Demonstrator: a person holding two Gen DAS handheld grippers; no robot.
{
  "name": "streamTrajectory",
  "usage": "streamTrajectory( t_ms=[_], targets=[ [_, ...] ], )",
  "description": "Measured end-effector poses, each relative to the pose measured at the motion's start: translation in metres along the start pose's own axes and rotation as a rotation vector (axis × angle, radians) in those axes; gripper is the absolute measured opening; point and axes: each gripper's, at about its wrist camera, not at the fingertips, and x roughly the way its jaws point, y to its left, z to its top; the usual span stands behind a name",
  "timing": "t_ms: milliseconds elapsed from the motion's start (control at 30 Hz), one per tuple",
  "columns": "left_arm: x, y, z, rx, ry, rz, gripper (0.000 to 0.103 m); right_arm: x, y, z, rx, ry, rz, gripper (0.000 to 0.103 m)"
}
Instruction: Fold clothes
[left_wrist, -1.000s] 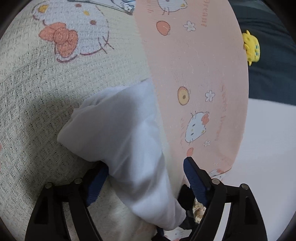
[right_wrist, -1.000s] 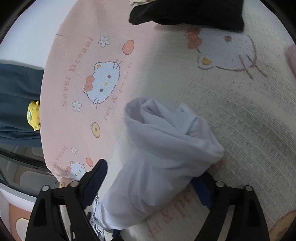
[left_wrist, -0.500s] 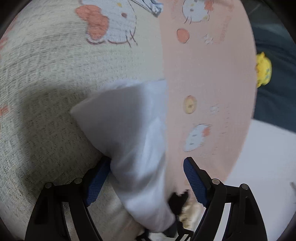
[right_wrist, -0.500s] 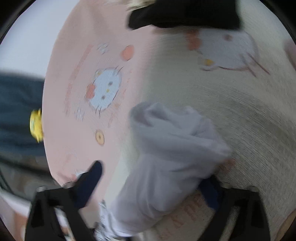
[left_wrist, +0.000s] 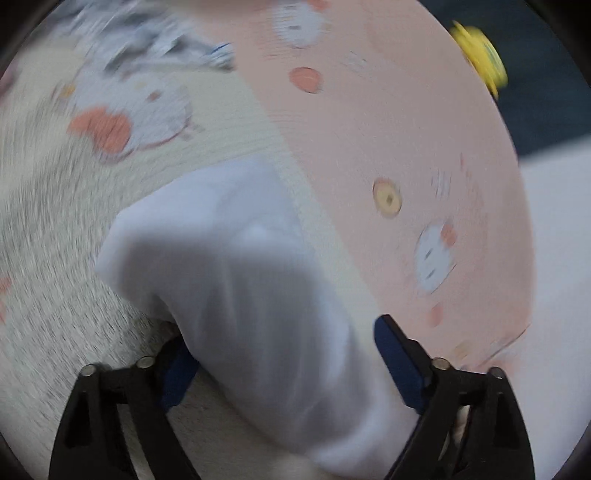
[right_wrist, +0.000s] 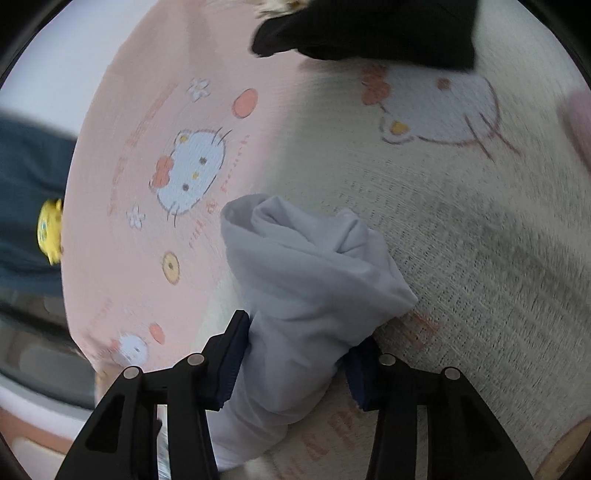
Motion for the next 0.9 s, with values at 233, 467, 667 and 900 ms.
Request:
streamTrajectory(
  t_ms=[233, 467, 667, 900],
  targets=[
    [0.000, -0.020, -0.008, 0.259, -0.060, 0.124, 0.040, -0.002, 0.021, -0.007, -0.191, -0.033, -0.110, 0.039],
    [-0.038, -0.003, -0.009, 0.294, -0.076, 0.076, 0.031, -0.019, 0.054, -0.025, -0.408, -0.102, -0.225, 0.033],
    [-0.062, 0.024, -0.014, 0.214, -0.040, 0.046, 0.031, -0.051, 0.055, -0.031, -0.384, -0.104, -0.140, 0.032],
    [-0.082, 0.048, -0.030, 0.171, 0.025, 0.021, 0.031, -0.068, 0.022, -0.042, -0.269, -0.051, -0.078, 0.032]
  ],
)
